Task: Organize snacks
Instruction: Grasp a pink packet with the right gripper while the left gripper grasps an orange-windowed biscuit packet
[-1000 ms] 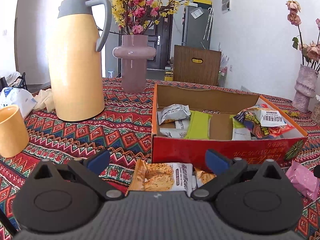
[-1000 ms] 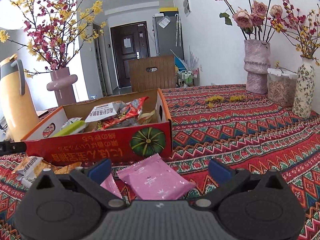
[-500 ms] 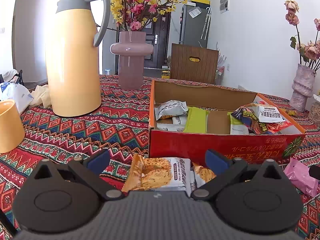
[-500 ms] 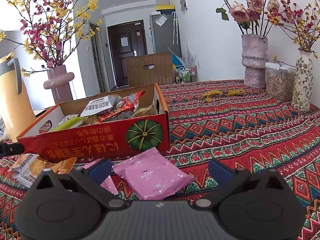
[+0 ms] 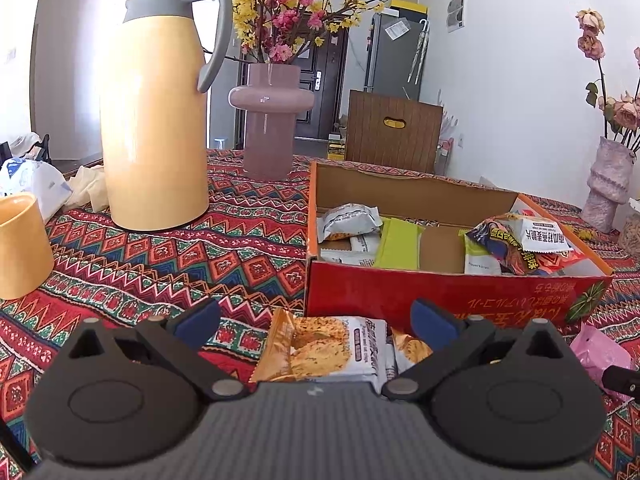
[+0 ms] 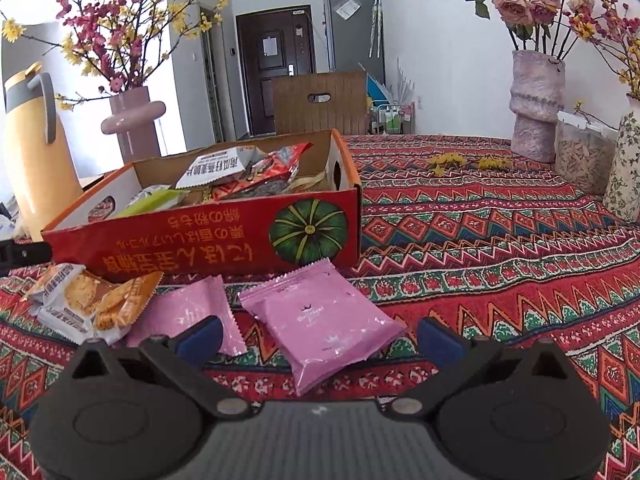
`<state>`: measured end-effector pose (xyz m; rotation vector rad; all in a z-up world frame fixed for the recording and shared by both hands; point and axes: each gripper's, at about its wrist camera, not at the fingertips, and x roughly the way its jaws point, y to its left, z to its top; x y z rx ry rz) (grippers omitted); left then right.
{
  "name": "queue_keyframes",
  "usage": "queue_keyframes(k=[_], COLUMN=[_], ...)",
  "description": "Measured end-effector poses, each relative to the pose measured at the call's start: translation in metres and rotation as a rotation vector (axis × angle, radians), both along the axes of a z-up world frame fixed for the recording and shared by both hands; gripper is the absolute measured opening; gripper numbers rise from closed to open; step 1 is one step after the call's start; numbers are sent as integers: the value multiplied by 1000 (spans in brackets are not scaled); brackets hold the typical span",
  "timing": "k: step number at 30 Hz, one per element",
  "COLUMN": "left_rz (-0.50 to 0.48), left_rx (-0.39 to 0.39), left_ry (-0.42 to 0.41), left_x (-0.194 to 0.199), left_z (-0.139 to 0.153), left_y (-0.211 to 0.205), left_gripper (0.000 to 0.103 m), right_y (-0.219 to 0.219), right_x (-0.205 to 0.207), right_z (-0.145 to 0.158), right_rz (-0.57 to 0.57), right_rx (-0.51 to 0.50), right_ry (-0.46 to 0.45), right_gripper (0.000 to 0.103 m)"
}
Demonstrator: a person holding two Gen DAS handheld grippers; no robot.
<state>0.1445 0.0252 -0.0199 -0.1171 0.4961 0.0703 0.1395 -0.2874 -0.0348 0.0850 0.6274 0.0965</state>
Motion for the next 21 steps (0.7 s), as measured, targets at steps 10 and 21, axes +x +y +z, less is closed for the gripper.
queue_keyframes(k=[10,21], left_rz=[4,8], left_rx=[-8,-11], left_ry=[5,14], left_x=[1,2], left_z=[0,-2], left_y=[2,2], left_gripper=[103,103], right_y=[5,-5], right_x=[39,62], right_z=[-6,-13], right_rz=[95,100], right_rx=[-167,-78], right_ry=[107,148], right_gripper=[103,103])
